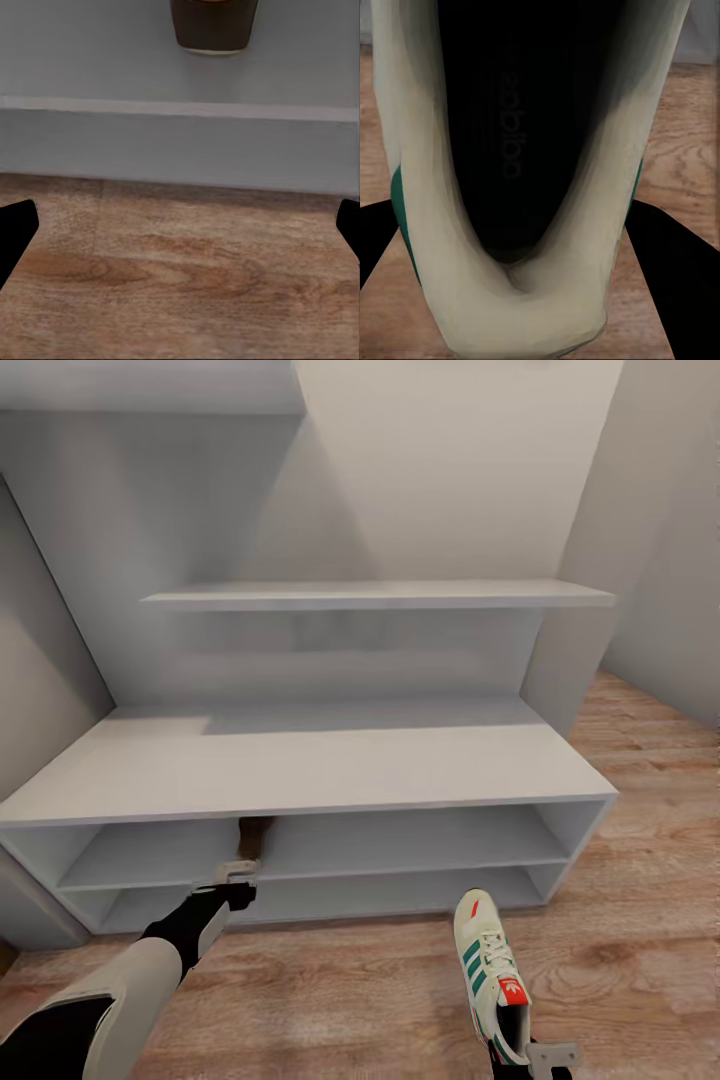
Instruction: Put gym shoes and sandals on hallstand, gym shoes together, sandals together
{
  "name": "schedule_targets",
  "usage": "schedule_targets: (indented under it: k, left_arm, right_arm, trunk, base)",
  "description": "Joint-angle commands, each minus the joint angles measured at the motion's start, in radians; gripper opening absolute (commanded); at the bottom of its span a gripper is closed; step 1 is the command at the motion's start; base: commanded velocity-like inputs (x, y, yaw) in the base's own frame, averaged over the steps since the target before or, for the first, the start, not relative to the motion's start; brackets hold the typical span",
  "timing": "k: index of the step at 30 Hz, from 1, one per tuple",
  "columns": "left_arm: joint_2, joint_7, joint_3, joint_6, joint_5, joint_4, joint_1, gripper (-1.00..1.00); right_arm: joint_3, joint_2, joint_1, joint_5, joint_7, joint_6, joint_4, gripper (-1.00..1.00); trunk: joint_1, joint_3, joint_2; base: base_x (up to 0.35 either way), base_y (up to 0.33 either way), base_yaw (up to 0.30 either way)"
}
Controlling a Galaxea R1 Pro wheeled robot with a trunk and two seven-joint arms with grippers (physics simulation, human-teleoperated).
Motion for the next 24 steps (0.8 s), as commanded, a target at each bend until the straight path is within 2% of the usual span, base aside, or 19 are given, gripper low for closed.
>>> schedule_targets:
  k: [1, 3, 6, 10, 15, 20, 21, 24]
  left_arm:
    - [-0.001, -0.001, 0.007, 0.005, -0.007, -0.002, 0.000, 1.00]
    - [0.001, -0.004, 0.008, 0.004, -0.007, -0.002, 0.002, 1.00]
    - [0.005, -0.009, 0.011, -0.055, -0.006, 0.000, 0.012, 1.00]
    - [0.007, -0.012, 0.013, -0.123, -0.005, 0.000, 0.062, 1.00]
    - [0.008, -0.016, 0.012, -0.175, -0.005, 0.000, 0.126, 1.00]
    - [0.009, -0.044, 0.013, -0.278, -0.005, 0.000, 0.206, 1.00]
    - [0.011, -0.085, 0.016, -0.351, -0.003, 0.001, 0.275, 1.00]
    - [0.017, -0.114, 0.018, -0.395, -0.001, 0.001, 0.327, 1.00]
  right_arm:
    - [0.000, 0.000, -0.001, 0.006, -0.005, -0.002, 0.001, -1.00]
    - [0.000, 0.000, -0.001, 0.006, -0.005, -0.002, 0.001, -1.00]
    - [0.000, -0.001, -0.001, 0.006, -0.005, -0.002, 0.001, -1.00]
    - [0.000, 0.000, -0.001, 0.006, -0.005, -0.002, 0.001, -1.00]
    - [0.000, 0.000, -0.001, 0.006, -0.005, -0.002, 0.001, -1.00]
    - [0.000, 0.000, -0.001, 0.006, -0.005, -0.002, 0.001, -1.00]
    - [0.000, 0.000, -0.001, 0.006, -0.005, -0.002, 0.001, -1.00]
    - [0.000, 0.000, -0.001, 0.006, -0.005, -0.002, 0.001, -1.00]
  trunk:
    - [-0.001, -0.001, 0.000]
    - [-0.001, -0.001, 0.000]
    - [-0.001, -0.001, 0.000]
    - [-0.001, -0.001, 0.000]
    - [-0.001, -0.001, 0.000]
    - [-0.001, -0.001, 0.000]
    - [-0.001, -0.001, 0.000]
    - [-0.001, -0.001, 0.000]
  base:
    - [-0.336, 0.000, 0.000]
    - [-0.336, 0.000, 0.000]
    - [-0.337, 0.000, 0.000]
    - [-0.337, 0.000, 0.000]
    - [-0.337, 0.000, 0.000]
    - [-0.327, 0.000, 0.000]
    - [-0.131, 0.000, 0.000]
    - [-0.075, 0.000, 0.000]
